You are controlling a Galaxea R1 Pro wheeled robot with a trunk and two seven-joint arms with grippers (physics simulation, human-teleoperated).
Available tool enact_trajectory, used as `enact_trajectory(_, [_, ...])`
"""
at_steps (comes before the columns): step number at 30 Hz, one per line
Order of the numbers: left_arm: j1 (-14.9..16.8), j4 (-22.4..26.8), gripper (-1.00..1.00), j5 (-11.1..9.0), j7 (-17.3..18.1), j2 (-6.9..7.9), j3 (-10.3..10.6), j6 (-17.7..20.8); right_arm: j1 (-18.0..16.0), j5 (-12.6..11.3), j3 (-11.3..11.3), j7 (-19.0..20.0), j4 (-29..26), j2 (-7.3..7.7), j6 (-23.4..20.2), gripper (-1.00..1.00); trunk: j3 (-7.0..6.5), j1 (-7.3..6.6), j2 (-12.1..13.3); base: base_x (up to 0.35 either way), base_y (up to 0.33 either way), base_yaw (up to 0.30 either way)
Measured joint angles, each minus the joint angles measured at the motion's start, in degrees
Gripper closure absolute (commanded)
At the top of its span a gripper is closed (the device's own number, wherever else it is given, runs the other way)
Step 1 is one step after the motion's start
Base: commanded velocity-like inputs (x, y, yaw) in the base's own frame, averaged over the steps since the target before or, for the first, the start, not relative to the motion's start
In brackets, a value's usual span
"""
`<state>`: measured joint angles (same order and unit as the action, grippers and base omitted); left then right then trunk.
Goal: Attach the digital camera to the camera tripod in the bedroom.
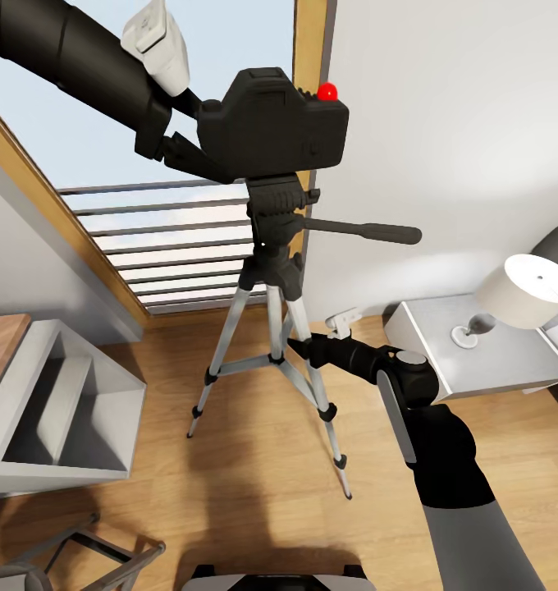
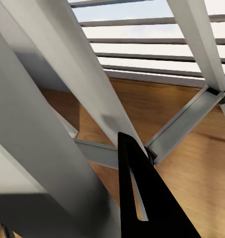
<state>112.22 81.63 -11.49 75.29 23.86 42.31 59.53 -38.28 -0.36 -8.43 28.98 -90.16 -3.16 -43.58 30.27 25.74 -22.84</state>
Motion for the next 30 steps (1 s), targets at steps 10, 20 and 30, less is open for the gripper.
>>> enact_trajectory(10, [0.0,-0.1,-1.0,0.0,0.0,0.24,-0.6,0.0,0.0,0.0,0.0,0.0,0.0,0.0,0.0,1.0,0.0,0.0,0.0,0.0,0.0,0.0])
enact_trajectory(20, [0.0,-4.0,-1.0,0.1,-0.4,4.34,-8.2,0.0,0.0,-1.2,0.0,-1.8,0.4,0.01,0.5,1.0,0.0,0.0,0.0,0.0,0.0,0.0])
enact_trajectory(30, [2.6,-2.2,-1.0,2.7,-3.0,7.8,-11.3,0.0,1.2,-1.6,0.3,-2.1,-0.2,-0.02,1.3,1.0,-0.01,0.0,0.0,0.0,0.0,0.0])
